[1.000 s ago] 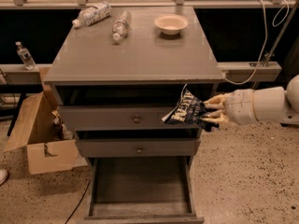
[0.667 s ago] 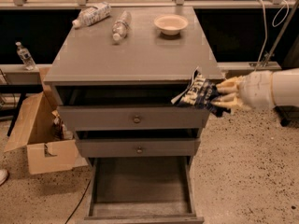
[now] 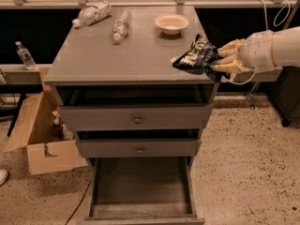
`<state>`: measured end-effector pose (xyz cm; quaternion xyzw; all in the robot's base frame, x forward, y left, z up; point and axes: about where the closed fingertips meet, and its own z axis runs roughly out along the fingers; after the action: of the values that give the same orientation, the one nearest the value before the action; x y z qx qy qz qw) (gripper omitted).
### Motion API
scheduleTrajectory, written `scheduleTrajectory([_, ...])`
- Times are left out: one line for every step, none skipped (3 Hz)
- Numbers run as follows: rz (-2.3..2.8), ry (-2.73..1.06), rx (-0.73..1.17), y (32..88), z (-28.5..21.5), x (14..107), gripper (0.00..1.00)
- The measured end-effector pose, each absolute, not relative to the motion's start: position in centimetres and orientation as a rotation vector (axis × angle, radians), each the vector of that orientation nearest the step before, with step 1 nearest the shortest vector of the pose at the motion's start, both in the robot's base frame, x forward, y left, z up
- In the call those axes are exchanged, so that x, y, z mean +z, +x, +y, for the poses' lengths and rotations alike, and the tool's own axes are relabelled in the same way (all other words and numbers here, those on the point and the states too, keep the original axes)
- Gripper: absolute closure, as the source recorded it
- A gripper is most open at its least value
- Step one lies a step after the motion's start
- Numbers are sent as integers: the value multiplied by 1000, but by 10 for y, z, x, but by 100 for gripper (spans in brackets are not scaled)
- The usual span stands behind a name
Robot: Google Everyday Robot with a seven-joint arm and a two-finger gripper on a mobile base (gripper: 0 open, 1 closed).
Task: Pick blue chip bag from bottom drawer and place on counter
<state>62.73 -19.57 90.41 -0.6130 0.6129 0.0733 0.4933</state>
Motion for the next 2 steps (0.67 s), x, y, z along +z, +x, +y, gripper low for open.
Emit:
scheduleTrajectory([1538, -1409, 186, 675, -184, 906, 100])
scheduleTrajectory([1621, -1362, 216, 718, -173, 897, 84])
